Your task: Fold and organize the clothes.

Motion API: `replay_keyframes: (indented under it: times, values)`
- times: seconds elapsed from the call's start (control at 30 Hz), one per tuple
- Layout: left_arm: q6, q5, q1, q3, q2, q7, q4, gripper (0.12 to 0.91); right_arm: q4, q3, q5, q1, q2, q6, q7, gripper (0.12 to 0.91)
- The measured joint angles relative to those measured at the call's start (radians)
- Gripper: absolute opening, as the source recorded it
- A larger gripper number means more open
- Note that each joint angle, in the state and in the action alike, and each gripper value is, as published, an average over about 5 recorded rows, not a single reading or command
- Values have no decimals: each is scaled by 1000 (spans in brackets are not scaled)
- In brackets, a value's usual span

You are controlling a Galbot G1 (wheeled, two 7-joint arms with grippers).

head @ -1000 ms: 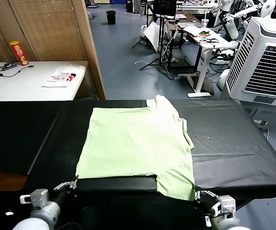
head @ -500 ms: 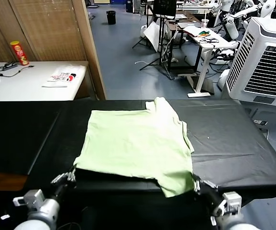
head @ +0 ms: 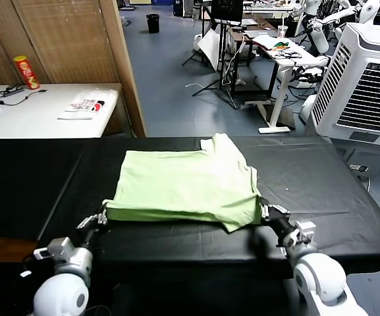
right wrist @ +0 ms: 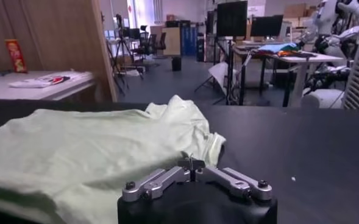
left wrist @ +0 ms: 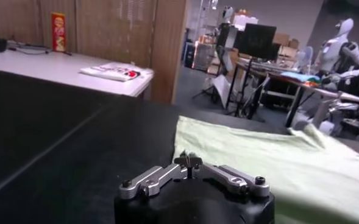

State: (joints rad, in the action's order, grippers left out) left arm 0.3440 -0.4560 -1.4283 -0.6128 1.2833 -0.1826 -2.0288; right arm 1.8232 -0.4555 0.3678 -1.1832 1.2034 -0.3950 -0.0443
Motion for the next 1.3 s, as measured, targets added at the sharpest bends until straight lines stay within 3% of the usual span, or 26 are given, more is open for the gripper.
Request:
replay_keyframes:
  times: [0.5, 0.57, 0.63, 0.73, 0.97, 1.1, 1.3]
  values:
    - [-1, 7, 91, 23, -33, 5, 133, 126, -122, 47, 11, 109, 11, 18, -27, 125]
    - [1, 8, 101, 25, -34, 7, 141, 128, -112, 43, 24, 103, 6, 2, -25, 162]
    - [2, 9, 109, 26, -35, 10, 146, 144, -95, 38, 34, 92, -2, -12, -23, 248]
    - [4, 11, 112, 25, -38, 13, 145, 254, -56, 27, 40, 68, -21, -30, -19, 413]
    - [8, 12, 90, 17, -43, 19, 122, 648, 51, 0, 27, -11, -74, -63, -17, 754]
    - [15, 7, 60, 15, -38, 30, 100, 780, 96, -6, 9, -60, -91, -70, -23, 794]
    - [19, -4, 32, 14, -31, 37, 91, 798, 130, 2, -15, -118, -94, -71, -34, 766]
